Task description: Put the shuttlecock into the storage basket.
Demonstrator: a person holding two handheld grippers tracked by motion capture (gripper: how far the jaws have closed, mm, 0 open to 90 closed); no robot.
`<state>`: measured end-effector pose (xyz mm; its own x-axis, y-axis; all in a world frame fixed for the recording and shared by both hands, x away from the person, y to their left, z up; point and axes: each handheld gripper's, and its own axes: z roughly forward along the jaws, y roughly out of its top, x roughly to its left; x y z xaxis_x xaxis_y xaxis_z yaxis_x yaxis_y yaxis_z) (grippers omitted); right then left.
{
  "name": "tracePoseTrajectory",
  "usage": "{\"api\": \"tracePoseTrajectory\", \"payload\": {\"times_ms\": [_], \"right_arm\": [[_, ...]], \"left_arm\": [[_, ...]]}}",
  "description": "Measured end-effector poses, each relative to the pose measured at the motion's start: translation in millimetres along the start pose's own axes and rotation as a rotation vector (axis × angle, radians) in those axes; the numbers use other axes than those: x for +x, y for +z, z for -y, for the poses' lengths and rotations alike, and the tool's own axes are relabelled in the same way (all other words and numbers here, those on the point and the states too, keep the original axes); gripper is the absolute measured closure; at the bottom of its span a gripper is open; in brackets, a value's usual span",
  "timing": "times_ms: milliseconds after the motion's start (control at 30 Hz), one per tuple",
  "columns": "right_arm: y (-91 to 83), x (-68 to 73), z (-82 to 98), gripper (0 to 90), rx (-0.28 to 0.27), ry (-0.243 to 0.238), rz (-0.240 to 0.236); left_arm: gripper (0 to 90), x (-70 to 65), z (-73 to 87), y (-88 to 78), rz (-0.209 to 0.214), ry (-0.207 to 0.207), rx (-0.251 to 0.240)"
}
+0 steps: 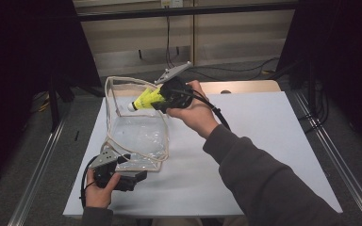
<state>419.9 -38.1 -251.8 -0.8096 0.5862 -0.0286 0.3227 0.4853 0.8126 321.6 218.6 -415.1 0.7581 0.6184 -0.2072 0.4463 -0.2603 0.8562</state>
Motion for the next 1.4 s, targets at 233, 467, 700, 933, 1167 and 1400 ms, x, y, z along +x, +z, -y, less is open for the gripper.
{"api": "tracePoseTrajectory", "payload": {"times_ms": [233,467,700,933,1167,1400], "right_arm": [[6.8,3.3,-4.2,79.4,0.0,-0.009,0.002],[13.6,3.9,-5.2,79.4,0.007,-0.015,0.01],[21.9,4.3,-5.6,79.4,0.016,-0.014,0.013],[30.8,8.7,-8.7,79.4,0.032,-0.036,0.022],[39.1,11.6,-12.3,79.4,0.03,-0.032,0.031],[47.5,14.5,-12.8,79.4,0.046,-0.039,0.038]], "left_arm": [[2.9,0.2,0.0,0.0,0.001,-0.001,-0.002],[2.9,0.1,-0.3,0.0,0.003,0.002,0.001],[2.9,0.0,0.1,0.8,0.004,0.0,0.004],[2.9,0.3,0.4,0.8,0.004,-0.002,0.0],[2.9,0.5,0.5,0.7,0.005,0.0,0.0],[2.9,0.5,0.3,0.8,0.005,0.0,0.0]]}}
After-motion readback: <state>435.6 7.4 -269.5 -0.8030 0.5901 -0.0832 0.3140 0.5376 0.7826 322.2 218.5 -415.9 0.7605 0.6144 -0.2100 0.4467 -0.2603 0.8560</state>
